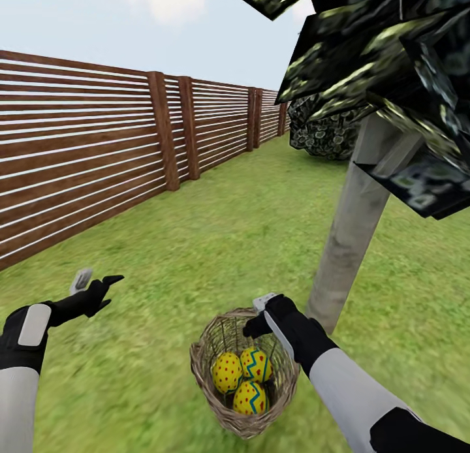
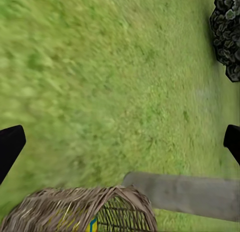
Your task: Take the three Easter eggs out of the wicker basket on the lawn in the garden, then place them on the lawn next to a single tree (choose any tree) so that all three eggs are next to the same tree and none are left in the basket.
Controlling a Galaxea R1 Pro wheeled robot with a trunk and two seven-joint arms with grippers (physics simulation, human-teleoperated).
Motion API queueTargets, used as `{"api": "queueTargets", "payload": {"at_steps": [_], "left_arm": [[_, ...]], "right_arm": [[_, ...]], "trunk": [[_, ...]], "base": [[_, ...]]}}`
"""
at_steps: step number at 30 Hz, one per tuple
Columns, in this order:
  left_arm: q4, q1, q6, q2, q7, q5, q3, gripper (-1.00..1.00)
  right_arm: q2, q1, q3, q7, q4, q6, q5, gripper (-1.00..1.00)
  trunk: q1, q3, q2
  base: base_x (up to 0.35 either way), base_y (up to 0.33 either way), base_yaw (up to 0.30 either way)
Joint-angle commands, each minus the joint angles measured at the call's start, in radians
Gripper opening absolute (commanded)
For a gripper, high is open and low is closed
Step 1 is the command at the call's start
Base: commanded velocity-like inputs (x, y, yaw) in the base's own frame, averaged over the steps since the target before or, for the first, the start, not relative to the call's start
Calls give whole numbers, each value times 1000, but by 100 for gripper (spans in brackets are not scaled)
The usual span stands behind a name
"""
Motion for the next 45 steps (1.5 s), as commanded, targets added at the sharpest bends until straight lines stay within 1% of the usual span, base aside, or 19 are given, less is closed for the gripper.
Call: {"api": "queueTargets", "payload": {"at_steps": [1, 7, 9, 12, 14, 15, 24, 28, 31, 33, 35, 38, 42, 45], "left_arm": [[0, -1, 5, 0, -7, -6, 4, 100], [0, -1, 7, 0, -8, -7, 3, 100], [0, -1, 7, 0, -8, -6, 3, 100], [-1, -1, 7, 0, -8, -7, 3, 100], [-1, -1, 7, 0, -8, -7, 3, 100], [-1, -1, 7, 0, -8, -7, 3, 100], [-1, -1, 8, -1, -8, -6, 1, 100], [-1, -1, 8, -1, -8, -6, 1, 100], [-1, -1, 12, 0, -8, -7, 1, 100], [-1, -1, 18, 1, -8, -6, 2, 100], [-1, -1, 21, 1, -8, -7, 2, 100], [-1, -1, 22, 1, -8, -7, 2, 100], [0, -1, 22, 1, -8, -7, 2, 100], [0, -1, 22, 1, -8, -7, 2, 100]], "right_arm": [[0, -1, 3, -2, -1, 4, -9, 100], [0, -1, 6, 61, 3, 9, -5, 100], [-1, -1, 27, 79, 13, 11, -6, 100], [0, -1, 78, 94, 34, 11, -6, 100], [1, -1, 102, 99, 42, 11, -7, 100], [1, -1, 106, 99, 43, 11, -7, 100], [0, -2, 115, 101, 37, 1, 0, 100], [8, -27, 115, 101, 50, 2, -4, 100], [30, -56, 115, 100, 103, 3, -5, 100], [41, -97, 116, 98, 176, 1, -4, 100], [47, -123, 116, 99, 218, 0, -5, 100], [47, -133, 118, 99, 235, -1, -6, 100], [47, -136, 119, 102, 230, -5, -5, 100], [47, -135, 119, 103, 224, -43, -3, 100]], "trunk": [[0, -1, 0], [0, -1, 0], [0, -1, 0], [0, -1, 0], [4, -4, -7], [8, -7, -14], [42, -35, -77], [58, -48, -105], [69, -57, -126], [77, -64, -140], [84, -70, -154], [96, -79, -175], [111, -92, -203], [123, -101, -224]], "base": [[67, 0, 0], [15, 0, 0], [1, 0, 0], [0, 0, 0], [0, 0, 0], [0, 0, 0], [0, 0, 0], [0, 0, 0], [0, 0, 0], [0, 0, 0], [0, 0, 0], [0, 0, 0], [0, 0, 0], [0, 0, 0]]}}
